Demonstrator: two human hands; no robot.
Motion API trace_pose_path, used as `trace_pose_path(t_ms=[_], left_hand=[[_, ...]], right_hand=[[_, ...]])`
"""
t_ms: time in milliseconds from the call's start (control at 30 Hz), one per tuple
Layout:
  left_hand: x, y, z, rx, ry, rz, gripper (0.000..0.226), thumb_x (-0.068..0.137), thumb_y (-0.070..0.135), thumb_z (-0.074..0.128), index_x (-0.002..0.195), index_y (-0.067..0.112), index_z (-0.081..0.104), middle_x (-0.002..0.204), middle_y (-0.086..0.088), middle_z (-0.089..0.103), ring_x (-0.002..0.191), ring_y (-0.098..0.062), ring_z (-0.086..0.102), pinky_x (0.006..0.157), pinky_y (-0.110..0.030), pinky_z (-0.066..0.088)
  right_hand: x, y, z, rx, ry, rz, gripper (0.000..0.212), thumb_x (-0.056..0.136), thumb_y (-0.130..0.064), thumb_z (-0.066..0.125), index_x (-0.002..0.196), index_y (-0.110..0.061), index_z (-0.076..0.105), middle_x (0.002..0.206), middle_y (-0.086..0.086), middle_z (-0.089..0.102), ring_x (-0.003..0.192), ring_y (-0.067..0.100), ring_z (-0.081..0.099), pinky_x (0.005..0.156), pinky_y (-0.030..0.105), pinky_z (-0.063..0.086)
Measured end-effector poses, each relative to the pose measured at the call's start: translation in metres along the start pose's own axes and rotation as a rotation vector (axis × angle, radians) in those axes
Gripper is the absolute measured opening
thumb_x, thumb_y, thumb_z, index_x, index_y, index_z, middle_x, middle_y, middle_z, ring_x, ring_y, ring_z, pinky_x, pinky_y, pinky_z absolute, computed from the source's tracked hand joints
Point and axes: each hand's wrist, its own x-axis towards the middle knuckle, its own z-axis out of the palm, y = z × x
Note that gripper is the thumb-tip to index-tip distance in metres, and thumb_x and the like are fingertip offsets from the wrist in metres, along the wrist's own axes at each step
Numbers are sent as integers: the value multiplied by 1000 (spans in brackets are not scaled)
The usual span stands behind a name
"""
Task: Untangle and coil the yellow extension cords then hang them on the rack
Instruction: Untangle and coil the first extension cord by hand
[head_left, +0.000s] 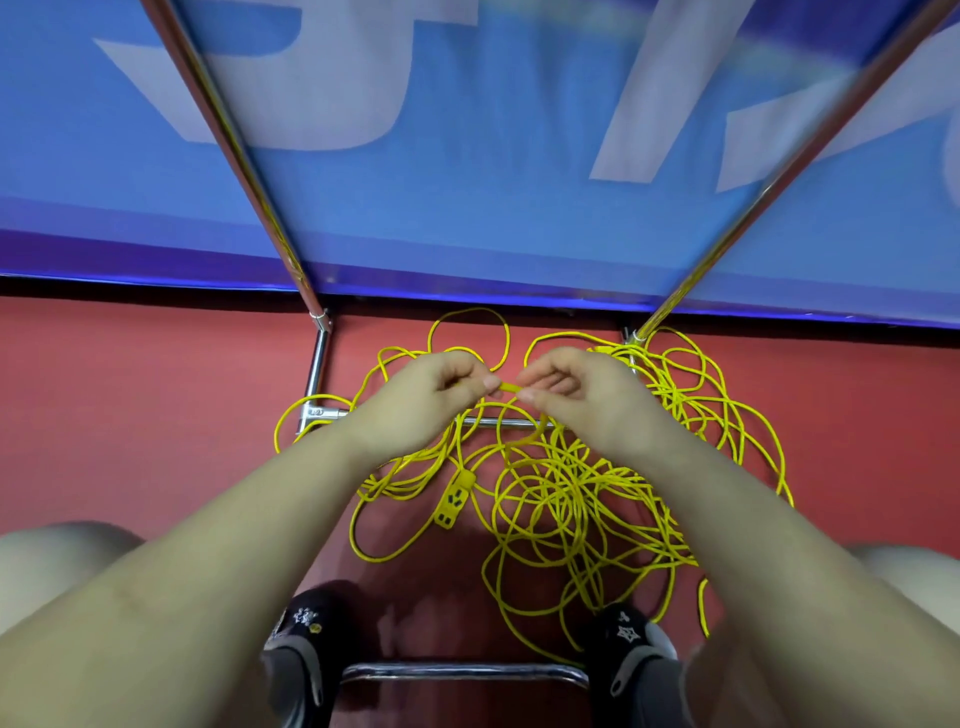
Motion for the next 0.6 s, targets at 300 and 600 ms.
trace_pose_path(t_ms=[300,600], left_hand=[[-11,-9,-9,12,-71,-50,24,95,23,53,87,1,58,67,6,46,56,-2,38,55,-14,34],[-11,-43,-18,184,-38,-199,24,97,24,50,89,1,51,74,-6,51,60,-14,42,59,-25,38]], right_hand=[[-2,-6,-8,-94,44,-126,13,84,-13,66,85,-25,61,80,-4,56,70,-1,50,67,8,39],[-1,13,-61,-118,591,-65,7,89,-17,60,92,-24,60,78,-3,58,63,3,50,63,7,38]])
